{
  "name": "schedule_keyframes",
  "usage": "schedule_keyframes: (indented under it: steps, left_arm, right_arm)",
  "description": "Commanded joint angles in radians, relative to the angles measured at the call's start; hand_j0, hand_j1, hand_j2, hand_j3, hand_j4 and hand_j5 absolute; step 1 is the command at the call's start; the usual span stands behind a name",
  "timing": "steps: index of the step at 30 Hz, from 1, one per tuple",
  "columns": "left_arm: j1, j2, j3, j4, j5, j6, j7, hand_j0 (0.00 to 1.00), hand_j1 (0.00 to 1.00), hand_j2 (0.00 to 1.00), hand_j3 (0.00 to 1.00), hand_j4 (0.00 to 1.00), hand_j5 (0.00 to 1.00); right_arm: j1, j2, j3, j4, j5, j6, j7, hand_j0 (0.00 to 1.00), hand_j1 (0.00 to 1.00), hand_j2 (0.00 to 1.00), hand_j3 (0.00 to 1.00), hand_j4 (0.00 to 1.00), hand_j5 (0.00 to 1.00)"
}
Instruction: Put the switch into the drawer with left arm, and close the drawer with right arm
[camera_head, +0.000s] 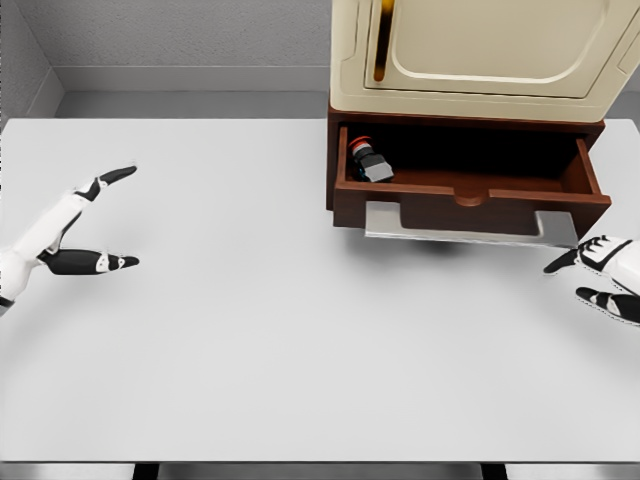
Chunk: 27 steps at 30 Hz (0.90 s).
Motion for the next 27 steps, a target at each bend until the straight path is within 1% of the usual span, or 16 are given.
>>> schedule_keyframes:
  steps: [1,3,5,6,10,12,14,15,16,17,18,24,27]
  left_arm:
    - [0.000,-0.005,0.010,-0.008,0.013,0.002,0.001,1.00,1.00,1.00,1.00,1.00,1.00]
    - [0.005,-0.003,0.010,-0.001,0.011,0.002,0.001,1.00,1.00,1.00,1.00,1.00,1.00]
    - [0.032,0.003,0.034,-0.010,0.008,0.002,0.001,1.00,1.00,1.00,1.00,1.00,1.00]
    - [0.031,0.001,0.051,0.001,0.005,0.002,0.001,1.00,1.00,1.00,1.00,1.00,1.00]
    - [0.032,-0.002,0.048,-0.002,0.005,0.002,0.001,1.00,1.00,1.00,1.00,1.00,1.00]
    - [0.034,-0.002,0.048,-0.004,0.005,0.002,0.001,1.00,1.00,1.00,1.00,1.00,1.00]
    - [0.034,-0.005,0.048,-0.008,0.005,0.002,0.000,1.00,1.00,1.00,1.00,1.00,1.00]
    - [0.034,-0.005,0.047,-0.008,0.005,0.002,0.001,1.00,1.00,1.00,1.00,1.00,1.00]
    - [0.034,-0.003,0.047,-0.008,0.003,0.002,0.001,1.00,1.00,1.00,1.00,1.00,1.00]
    - [0.034,-0.003,0.045,-0.008,0.003,0.002,0.001,1.00,1.00,1.00,1.00,1.00,1.00]
    - [0.034,-0.003,0.045,-0.010,0.003,0.002,0.001,1.00,1.00,1.00,1.00,1.00,1.00]
    - [0.032,-0.003,0.044,-0.010,0.003,0.002,0.001,1.00,1.00,1.00,1.00,1.00,1.00]
    - [0.032,-0.003,0.044,-0.010,0.002,0.002,0.001,1.00,1.00,1.00,1.00,1.00,1.00]
  right_arm:
    - [-0.006,0.018,0.042,0.019,-0.012,0.001,-0.004,0.64,0.64,0.64,0.64,0.64,0.64]
    - [-0.034,0.019,0.068,0.026,-0.012,0.001,-0.004,0.64,0.64,0.64,0.64,0.64,0.64]
    - [-0.034,0.021,0.068,0.026,-0.012,0.001,-0.004,0.64,0.64,0.64,0.64,0.64,0.64]
    - [-0.034,0.021,0.070,0.026,-0.012,0.001,-0.004,0.64,0.64,0.64,0.64,0.64,0.64]
    - [-0.034,0.019,0.068,0.019,-0.009,0.001,-0.004,0.64,0.64,0.64,0.64,0.64,0.64]
    - [-0.035,0.018,0.068,-0.032,-0.006,0.001,-0.001,0.64,0.64,0.64,0.64,0.64,0.64]
    - [-0.040,0.021,0.068,-0.064,0.014,0.001,0.000,0.63,0.63,0.63,0.63,0.63,0.63]
    - [-0.046,0.027,0.068,-0.067,0.013,0.001,0.023,0.63,0.63,0.63,0.63,0.63,0.63]
    - [-0.064,0.062,0.067,-0.069,0.006,0.001,0.075,0.62,0.62,0.62,0.62,0.62,0.62]
    - [-0.098,0.114,0.067,-0.069,0.003,0.001,0.127,0.61,0.61,0.61,0.61,0.61,0.61]
    - [-0.103,0.128,0.068,-0.069,0.003,0.001,0.138,0.61,0.61,0.61,0.61,0.61,0.61]
    - [-0.115,0.128,0.068,-0.070,0.003,0.001,0.140,0.61,0.61,0.61,0.61,0.61,0.61]
    - [-0.144,0.134,0.068,-0.070,0.003,0.001,0.147,0.62,0.62,0.62,0.62,0.62,0.62]
